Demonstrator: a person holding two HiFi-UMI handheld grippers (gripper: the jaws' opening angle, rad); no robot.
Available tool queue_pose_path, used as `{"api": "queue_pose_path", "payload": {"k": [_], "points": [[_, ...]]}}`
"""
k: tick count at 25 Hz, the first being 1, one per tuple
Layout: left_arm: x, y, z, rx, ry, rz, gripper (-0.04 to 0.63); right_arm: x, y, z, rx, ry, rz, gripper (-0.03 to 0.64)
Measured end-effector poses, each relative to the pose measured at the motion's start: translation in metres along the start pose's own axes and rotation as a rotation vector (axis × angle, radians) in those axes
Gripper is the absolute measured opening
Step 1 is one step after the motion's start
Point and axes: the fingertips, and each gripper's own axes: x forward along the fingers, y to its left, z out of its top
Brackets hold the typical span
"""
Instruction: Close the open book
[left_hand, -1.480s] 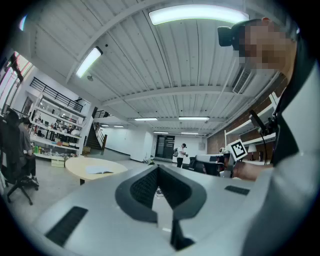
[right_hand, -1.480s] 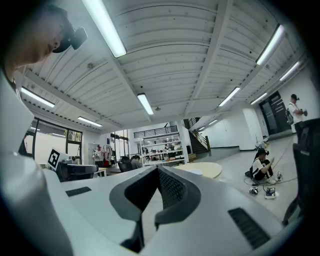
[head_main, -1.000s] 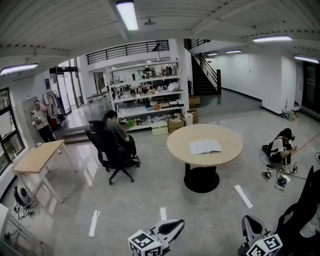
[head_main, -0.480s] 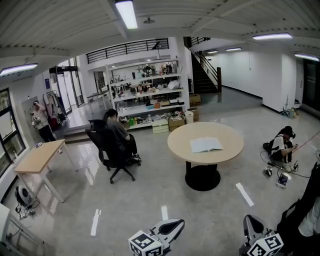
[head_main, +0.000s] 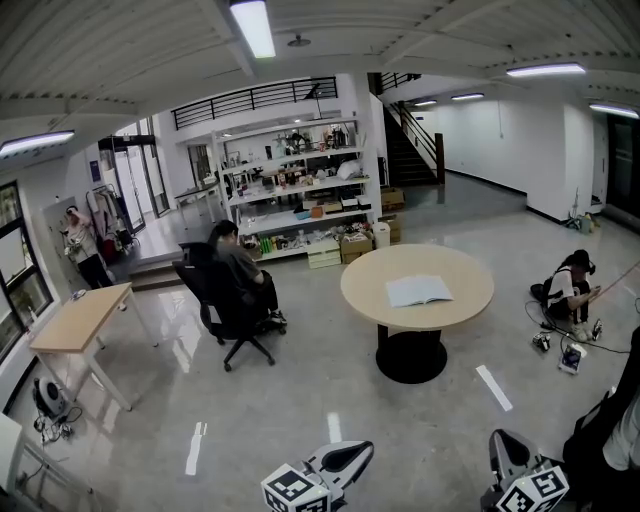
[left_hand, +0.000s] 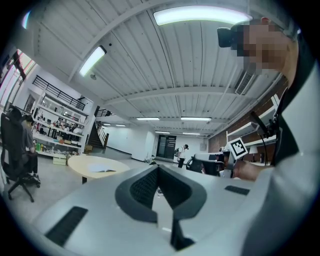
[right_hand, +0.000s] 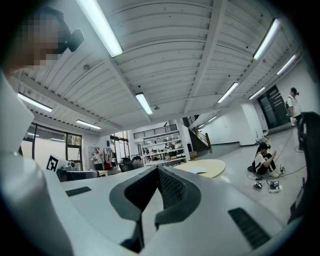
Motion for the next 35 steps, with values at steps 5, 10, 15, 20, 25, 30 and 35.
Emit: {"api": "queue_pose_path", "payload": {"k": [5,10,15,20,25,30,35], "points": [[-0.004,0.028,0.000,-0.001,0.002,-0.011,-0.011,0.023,0.013,-0.001,-0.010,-0.004,-0.014,-0.002],[0.000,0.055,-0.001,-0.003,0.002,-0.031,-0.011,0.045,0.018,-0.008,-0.006,-0.001,-0.044,-0.002],[0.019,0.076,0.002,0.014,-0.013,-0.056,-0.011,0.067,0.010,-0.011,-0.003,0.011,-0.053,-0.002],[0.060,0.104,-0.007,0.016,0.003,-0.049,-0.011,0.105,-0.022,-0.019,0.003,0.017,-0.045,-0.002],[0.134,0.150,0.006,0.001,0.004,-0.017,-0.011,0.178,-0.079,-0.007,0.010,0.034,-0.015,-0.002],[0.210,0.190,0.035,-0.005,-0.025,0.021,-0.011,0.250,-0.141,0.021,0.034,0.034,0.003,-0.002],[0.267,0.224,0.053,0.014,-0.047,0.041,-0.011,0.307,-0.176,0.038,0.018,0.032,0.048,-0.002]]}}
